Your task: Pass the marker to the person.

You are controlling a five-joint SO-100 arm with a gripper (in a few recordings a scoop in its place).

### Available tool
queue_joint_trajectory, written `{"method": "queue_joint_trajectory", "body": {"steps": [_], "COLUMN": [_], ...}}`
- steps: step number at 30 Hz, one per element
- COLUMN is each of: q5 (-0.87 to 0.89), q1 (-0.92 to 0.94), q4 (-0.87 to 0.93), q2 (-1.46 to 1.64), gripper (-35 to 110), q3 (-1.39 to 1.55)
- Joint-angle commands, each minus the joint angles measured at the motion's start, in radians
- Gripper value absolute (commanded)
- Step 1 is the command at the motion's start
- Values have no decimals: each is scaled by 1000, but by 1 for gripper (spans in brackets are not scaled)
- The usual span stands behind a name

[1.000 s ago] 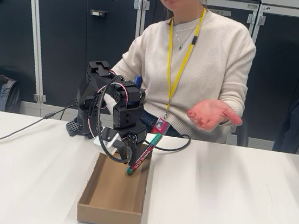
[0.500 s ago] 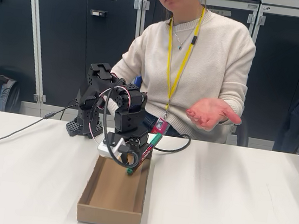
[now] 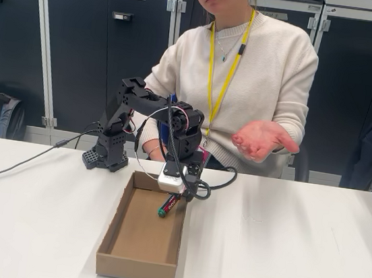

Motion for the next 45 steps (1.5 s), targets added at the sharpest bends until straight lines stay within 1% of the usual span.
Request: {"method": "queue_joint_trajectory", "body": {"steps": [1,7,13,17,22,29,38,45], "q5": [26,67,109,181,235,336,419,449], "q1": [-20,-66,-71,-69,-63,-86,-81,-89], "q4": [-34,-94,-117,-144,-129,-153,-144,-127], "q2": [118,224,253,276,290,342,354,351], "gripper": [9,10,11,11,11,11,11,11], "q3": [3,146,172,204,253,362,377,387]}}
